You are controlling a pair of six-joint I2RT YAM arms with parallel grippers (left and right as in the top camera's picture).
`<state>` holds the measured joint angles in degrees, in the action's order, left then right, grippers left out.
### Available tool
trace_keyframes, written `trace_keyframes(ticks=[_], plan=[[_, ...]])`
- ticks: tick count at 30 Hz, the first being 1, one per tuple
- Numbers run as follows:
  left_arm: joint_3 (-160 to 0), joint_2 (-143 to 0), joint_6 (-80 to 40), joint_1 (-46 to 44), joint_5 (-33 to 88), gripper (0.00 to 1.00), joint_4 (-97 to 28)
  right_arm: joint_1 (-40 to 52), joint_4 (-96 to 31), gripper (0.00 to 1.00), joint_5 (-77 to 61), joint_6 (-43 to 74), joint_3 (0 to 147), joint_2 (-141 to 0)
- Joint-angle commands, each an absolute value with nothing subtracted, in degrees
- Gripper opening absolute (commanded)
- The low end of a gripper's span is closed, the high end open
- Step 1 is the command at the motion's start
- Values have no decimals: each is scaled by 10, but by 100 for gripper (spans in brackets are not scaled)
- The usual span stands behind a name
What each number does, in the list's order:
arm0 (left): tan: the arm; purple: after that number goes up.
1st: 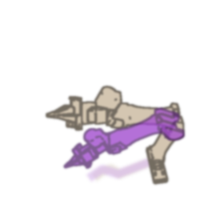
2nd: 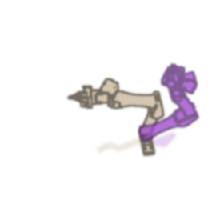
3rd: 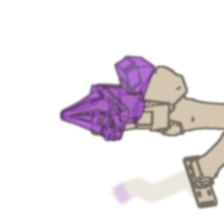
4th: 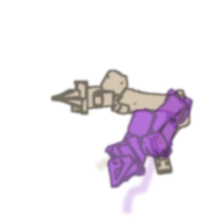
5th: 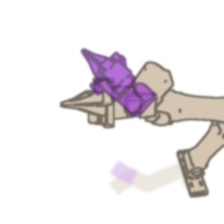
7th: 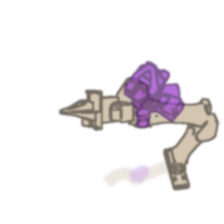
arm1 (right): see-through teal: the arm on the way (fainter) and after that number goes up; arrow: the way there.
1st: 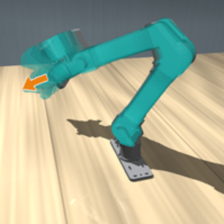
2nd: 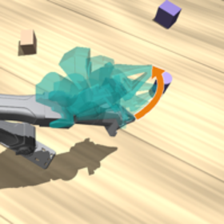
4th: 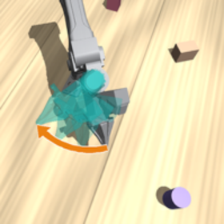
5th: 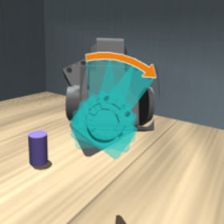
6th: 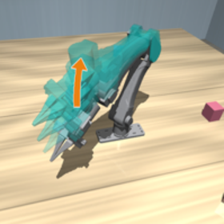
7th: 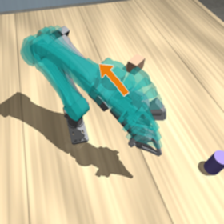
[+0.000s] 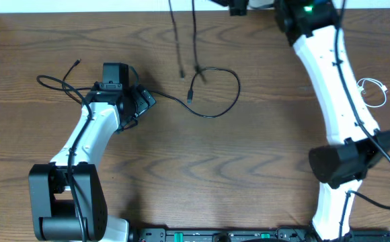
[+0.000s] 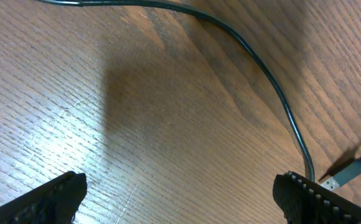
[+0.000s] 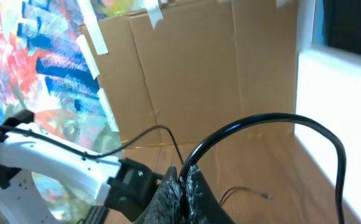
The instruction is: Untangle cables
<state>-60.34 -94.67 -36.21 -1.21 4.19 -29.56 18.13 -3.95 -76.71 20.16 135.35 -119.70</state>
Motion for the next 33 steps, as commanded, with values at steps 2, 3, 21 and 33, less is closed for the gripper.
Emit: trace_keyframes(ticks=[2, 3, 21, 33], plan=[[-599, -943, -363, -11, 38, 99, -296, 165, -18, 1, -759, 200, 1359, -1160], [-599, -943, -363, -11, 38, 100, -296, 163, -8, 1, -752, 208, 1359, -1157], [-599, -943, -363, -11, 38, 100, -296, 135, 397, 1, -608, 443, 1359, -1145], [-599, -943, -363, -11, 38, 100, -296, 127, 282, 1, -290, 426, 1359, -1145]])
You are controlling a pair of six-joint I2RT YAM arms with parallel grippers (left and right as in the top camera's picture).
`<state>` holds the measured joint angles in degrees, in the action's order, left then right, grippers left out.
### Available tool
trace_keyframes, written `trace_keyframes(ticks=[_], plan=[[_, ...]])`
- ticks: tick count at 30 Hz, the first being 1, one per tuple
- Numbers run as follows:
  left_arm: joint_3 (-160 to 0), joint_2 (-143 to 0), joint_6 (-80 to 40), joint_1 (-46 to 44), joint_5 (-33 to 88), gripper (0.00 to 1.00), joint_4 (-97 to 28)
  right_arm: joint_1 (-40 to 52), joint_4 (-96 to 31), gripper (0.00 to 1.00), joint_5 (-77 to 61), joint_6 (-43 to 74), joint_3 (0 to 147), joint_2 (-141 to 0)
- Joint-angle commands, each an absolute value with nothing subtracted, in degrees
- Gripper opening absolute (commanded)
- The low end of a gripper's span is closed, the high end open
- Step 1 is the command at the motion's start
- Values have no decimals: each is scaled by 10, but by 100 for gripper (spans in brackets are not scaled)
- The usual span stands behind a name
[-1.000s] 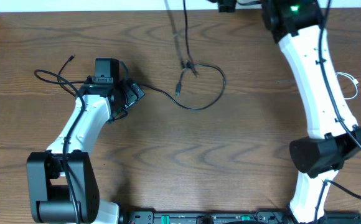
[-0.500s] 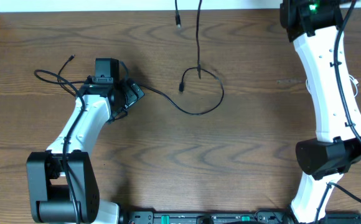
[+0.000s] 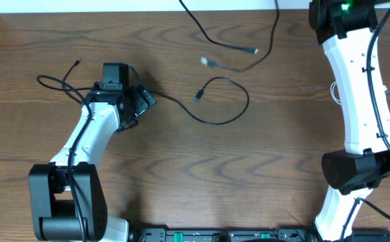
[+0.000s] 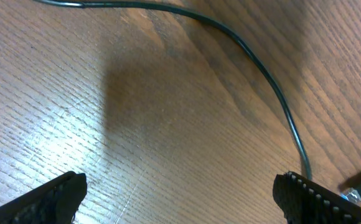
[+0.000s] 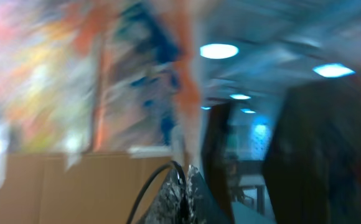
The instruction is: Untangle cables
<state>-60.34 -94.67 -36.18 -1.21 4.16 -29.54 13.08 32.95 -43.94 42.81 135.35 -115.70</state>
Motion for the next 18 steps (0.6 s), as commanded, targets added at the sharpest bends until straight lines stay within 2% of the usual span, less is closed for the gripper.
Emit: trace_keyframes(ticks=[1, 6, 10, 18], plan=[[-599, -943, -363, -11, 38, 100, -296, 128, 244, 1, -262, 426, 1359, -1145], [-599, -943, -363, -11, 38, 100, -296, 124, 74, 1, -155, 401, 1359, -1146], [-599, -943, -363, -11, 38, 100, -296, 119, 2, 1, -96, 366, 1359, -1146], [-599, -943, -363, -11, 38, 100, -296, 101, -162, 1, -64, 196, 1359, -1147]])
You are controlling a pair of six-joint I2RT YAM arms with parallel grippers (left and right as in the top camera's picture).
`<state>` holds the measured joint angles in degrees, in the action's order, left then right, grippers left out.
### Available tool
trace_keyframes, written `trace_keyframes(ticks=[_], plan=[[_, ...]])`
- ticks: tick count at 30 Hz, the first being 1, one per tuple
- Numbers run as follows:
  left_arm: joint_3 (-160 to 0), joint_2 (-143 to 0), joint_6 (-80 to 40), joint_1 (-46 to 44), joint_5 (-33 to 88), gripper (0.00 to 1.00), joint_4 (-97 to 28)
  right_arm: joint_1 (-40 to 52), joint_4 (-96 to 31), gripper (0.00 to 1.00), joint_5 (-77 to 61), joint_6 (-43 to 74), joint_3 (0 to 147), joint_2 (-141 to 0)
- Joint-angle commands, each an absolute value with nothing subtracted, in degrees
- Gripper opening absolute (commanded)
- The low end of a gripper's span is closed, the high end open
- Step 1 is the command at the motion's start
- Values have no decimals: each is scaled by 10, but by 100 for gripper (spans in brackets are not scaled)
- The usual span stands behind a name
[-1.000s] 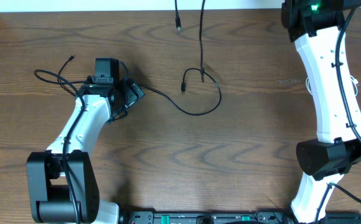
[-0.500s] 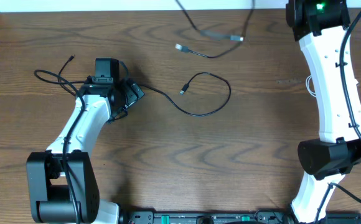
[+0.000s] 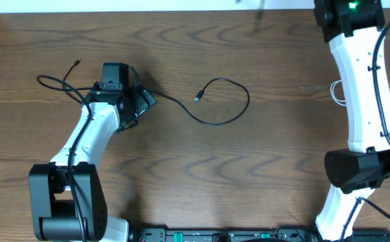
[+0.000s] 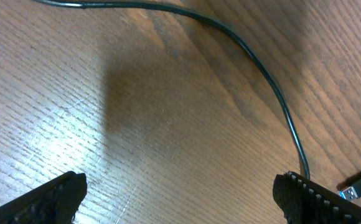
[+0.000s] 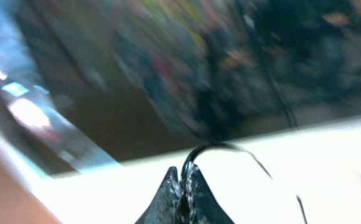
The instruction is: Untangle cables
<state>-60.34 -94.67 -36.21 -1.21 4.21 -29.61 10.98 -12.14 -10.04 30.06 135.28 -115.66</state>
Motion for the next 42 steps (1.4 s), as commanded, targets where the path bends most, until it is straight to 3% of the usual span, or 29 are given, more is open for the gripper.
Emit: trace_keyframes(ticks=[1, 8, 20, 36, 42], plan=[[-599, -943, -363, -11, 38, 99, -296, 100, -195, 1, -52, 167, 1359, -1148], [-599, -943, -363, -11, 38, 100, -296, 86, -408, 1, 87, 52, 1358, -1191], [-599, -943, -363, -11, 38, 100, -296, -2, -668, 1, 100, 10, 1358, -1300], [-599, -943, -363, -11, 38, 100, -296, -76, -833, 1, 100, 10, 1357, -1433], [-599, -943, -363, -11, 38, 99, -296, -78, -820, 33, 78, 17, 1357, -1438]])
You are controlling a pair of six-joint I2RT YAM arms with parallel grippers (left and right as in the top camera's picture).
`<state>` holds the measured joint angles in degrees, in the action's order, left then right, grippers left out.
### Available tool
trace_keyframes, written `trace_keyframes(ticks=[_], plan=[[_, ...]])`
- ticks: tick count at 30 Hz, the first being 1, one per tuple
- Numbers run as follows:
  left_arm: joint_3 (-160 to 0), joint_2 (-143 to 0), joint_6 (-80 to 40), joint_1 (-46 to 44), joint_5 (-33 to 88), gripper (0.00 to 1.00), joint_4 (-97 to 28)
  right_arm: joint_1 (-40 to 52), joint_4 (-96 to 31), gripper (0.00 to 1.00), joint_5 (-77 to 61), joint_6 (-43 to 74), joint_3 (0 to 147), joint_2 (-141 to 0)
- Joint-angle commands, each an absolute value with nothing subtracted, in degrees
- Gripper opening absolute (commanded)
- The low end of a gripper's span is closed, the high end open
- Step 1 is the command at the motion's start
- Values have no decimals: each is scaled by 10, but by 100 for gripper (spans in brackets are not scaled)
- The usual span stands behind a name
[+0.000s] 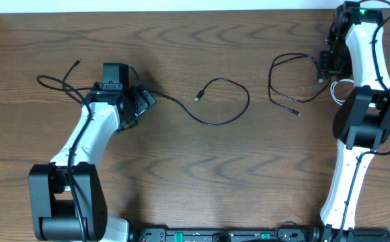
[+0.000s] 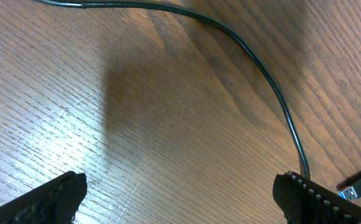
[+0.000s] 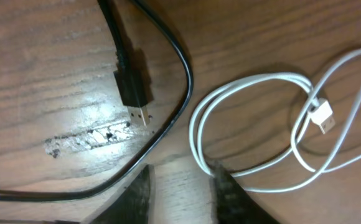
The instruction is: Untangle cables
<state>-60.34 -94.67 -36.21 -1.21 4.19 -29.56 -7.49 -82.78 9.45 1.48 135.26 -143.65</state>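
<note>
One black cable (image 1: pixel 247 97) runs from the far left, past my left gripper (image 1: pixel 141 101), to a loop at mid-table. In the left wrist view this cable (image 2: pixel 264 74) curves toward the right finger, its USB plug (image 2: pixel 358 182) lying beyond. My left gripper (image 2: pixel 183 199) stands wide open over bare wood. A second black cable (image 1: pixel 271 81) lies in loose loops at the right. My right gripper (image 1: pixel 326 67) is low beside it. In the right wrist view the right gripper (image 3: pixel 182 196) is open and empty, with that cable's plug (image 3: pixel 134 87) just ahead.
A coiled white cable (image 3: pixel 274 78) lies on the table right of the black plug, touching my right finger; overhead it (image 1: pixel 336 93) sits by the right arm. The table's far edge runs close behind the right gripper.
My right gripper was shut on the second black cable, held up past the far edge. Now it is down at the right, open, and that cable lies on the table. The left arm is unchanged.
My right gripper first held a black cable aloft, its ends dangling over the other cable's loop at mid-table. Then the ends were further right, clear of the loop, then almost out of view. Now the two black cables lie apart and the right gripper has let go.
</note>
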Motion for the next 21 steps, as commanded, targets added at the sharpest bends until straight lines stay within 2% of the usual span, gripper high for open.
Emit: trace_keyframes(ticks=[1, 4, 8, 12, 16, 21], plan=[[-599, -943, -363, -11, 38, 100, -296, -78, -812, 39, 29, 17, 1357, -1438], [-599, -943, -363, -11, 38, 100, -296, -74, -799, 51, -104, 16, 1357, -1438], [-599, -943, -363, -11, 38, 100, -296, -58, -795, 54, -223, -11, 1357, -1438], [-599, -943, -363, -11, 38, 100, -296, -25, -789, 55, -235, -18, 1357, -1438], [-599, -943, -363, -11, 38, 100, -296, 20, -775, 62, -235, -18, 1351, -1438], [-599, -943, -363, -11, 38, 99, -296, 75, -739, 65, -235, -18, 1325, -1439]])
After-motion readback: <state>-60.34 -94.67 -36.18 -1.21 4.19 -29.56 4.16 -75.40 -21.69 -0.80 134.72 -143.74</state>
